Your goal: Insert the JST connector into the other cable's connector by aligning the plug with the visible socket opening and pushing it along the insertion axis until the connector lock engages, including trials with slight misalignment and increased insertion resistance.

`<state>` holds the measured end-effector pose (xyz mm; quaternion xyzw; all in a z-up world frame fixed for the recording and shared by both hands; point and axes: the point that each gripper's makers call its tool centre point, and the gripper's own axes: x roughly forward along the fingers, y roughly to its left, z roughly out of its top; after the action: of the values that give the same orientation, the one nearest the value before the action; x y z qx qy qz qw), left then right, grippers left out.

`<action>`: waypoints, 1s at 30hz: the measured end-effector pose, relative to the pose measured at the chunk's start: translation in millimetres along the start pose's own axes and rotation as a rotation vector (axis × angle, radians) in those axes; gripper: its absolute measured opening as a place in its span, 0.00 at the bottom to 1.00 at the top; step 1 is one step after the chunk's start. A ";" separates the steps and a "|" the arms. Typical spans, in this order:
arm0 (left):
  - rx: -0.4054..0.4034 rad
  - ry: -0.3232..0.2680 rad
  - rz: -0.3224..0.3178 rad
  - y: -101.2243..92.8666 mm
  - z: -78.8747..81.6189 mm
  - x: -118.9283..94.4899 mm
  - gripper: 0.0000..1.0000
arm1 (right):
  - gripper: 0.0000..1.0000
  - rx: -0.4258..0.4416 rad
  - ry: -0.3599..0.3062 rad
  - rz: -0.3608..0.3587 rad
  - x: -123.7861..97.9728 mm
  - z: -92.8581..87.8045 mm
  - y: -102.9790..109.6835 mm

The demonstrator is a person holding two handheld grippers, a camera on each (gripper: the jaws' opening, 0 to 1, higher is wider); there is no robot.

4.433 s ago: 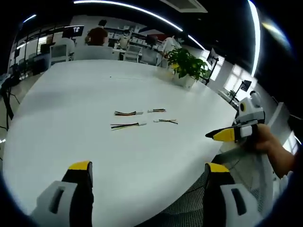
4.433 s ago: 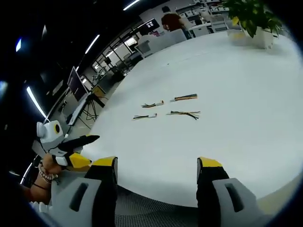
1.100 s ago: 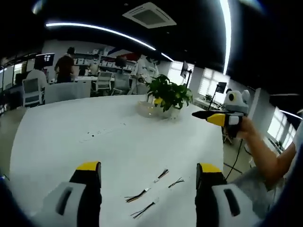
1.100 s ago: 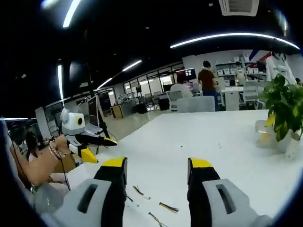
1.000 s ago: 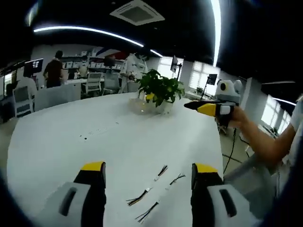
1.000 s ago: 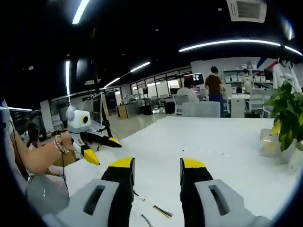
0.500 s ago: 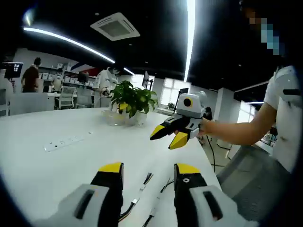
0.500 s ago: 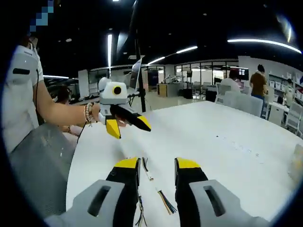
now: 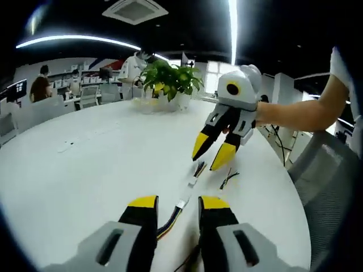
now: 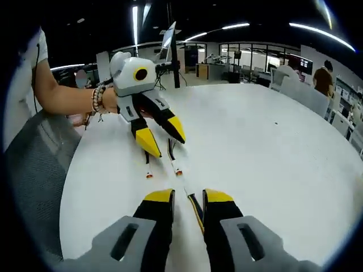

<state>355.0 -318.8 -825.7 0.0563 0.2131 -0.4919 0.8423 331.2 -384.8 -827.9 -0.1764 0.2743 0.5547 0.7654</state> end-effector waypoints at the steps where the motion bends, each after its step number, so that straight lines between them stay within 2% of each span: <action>1: -0.009 -0.005 0.011 2.3 -0.6 0.6 0.21 | 0.16 -0.002 0.007 -0.002 0.7 -3.4 0.1; 4: -0.061 -0.030 -0.005 -1.3 -1.2 2.6 0.21 | 0.17 0.006 -0.006 -0.023 2.3 -8.4 0.3; 8: -0.040 -0.015 0.014 -2.5 -5.8 7.1 0.21 | 0.17 -0.002 -0.020 -0.047 7.0 -8.0 -4.2; 12: -0.055 0.006 -0.017 -11.7 -15.2 11.4 0.19 | 0.17 0.002 -0.029 -0.062 12.7 -8.6 -5.8; 14: -0.103 -0.026 -0.019 -12.9 -11.5 11.0 0.18 | 0.16 0.000 -0.026 -0.060 15.3 -11.2 -4.0; 15: -0.103 -0.024 -0.021 -13.6 -12.5 10.6 0.17 | 0.16 0.000 -0.030 -0.061 16.1 -11.8 -3.8; 19: -0.070 -0.026 0.000 -13.8 -12.6 10.0 0.12 | 0.13 0.007 -0.060 -0.064 20.5 -9.8 -4.4; 22: -0.038 -0.014 0.025 -12.2 -12.7 11.3 0.10 | 0.05 -0.021 -0.066 -0.075 22.5 -9.6 -4.2; 27: -0.013 -0.003 0.009 -15.9 -13.4 10.7 0.01 | 0.05 0.013 -0.068 -0.070 21.3 -10.4 -2.2; 30: 0.005 -0.034 -0.004 -18.4 -2.5 7.5 0.00 | 0.05 0.004 -0.070 -0.059 16.7 -6.9 1.0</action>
<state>341.7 -333.4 -829.0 0.0495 0.1975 -0.4951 0.8447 332.6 -375.9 -843.6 -0.1634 0.2433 0.5371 0.7910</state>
